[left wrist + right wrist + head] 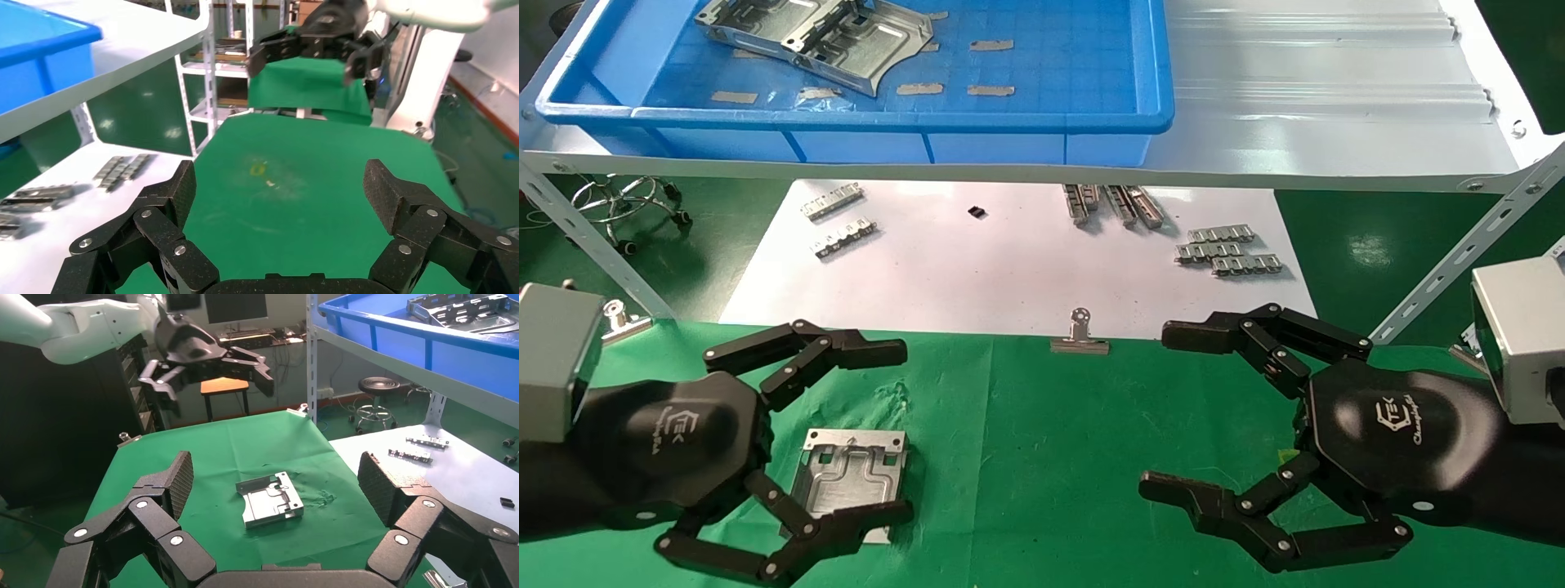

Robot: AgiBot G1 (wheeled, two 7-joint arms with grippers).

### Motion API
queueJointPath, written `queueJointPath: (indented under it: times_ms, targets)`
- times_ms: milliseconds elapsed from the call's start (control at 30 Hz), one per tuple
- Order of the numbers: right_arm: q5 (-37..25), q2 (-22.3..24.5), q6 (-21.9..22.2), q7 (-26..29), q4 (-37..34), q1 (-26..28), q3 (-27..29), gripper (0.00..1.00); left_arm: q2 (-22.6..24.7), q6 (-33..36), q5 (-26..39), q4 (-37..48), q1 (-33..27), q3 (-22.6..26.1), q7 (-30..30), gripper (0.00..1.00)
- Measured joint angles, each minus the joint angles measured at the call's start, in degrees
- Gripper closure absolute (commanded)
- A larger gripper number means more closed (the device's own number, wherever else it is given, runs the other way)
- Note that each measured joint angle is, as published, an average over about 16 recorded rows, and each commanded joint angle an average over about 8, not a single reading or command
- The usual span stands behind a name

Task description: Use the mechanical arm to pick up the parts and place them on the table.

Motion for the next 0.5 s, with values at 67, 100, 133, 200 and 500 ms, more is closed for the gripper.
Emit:
queueJointPath:
  times_ms: [67,100,133,200,500]
  targets:
    - [0.0,0.0,0.0,0.0,0.0,0.0,0.0,0.0,-0.5,-0.2,-0.3,-2.0,1.0,-1.3,-1.5,0.0]
    - [0.0,0.0,0.0,0.0,0.0,0.0,0.0,0.0,-0.7,-0.3,-0.5,-2.9,1.5,-1.8,-2.1,0.0]
    - [0.0,0.0,0.0,0.0,0.0,0.0,0.0,0.0,-0.9,-0.3,-0.6,-3.7,1.9,-2.3,-2.7,0.0]
    - [0.0,0.0,0.0,0.0,0.0,0.0,0.0,0.0,-1.2,-0.5,-0.8,-5.1,2.7,-3.2,-3.8,0.0]
    - [0.0,0.0,0.0,0.0,0.0,0.0,0.0,0.0,-1.8,-0.8,-1.3,-7.8,4.1,-4.9,-5.6,0.0]
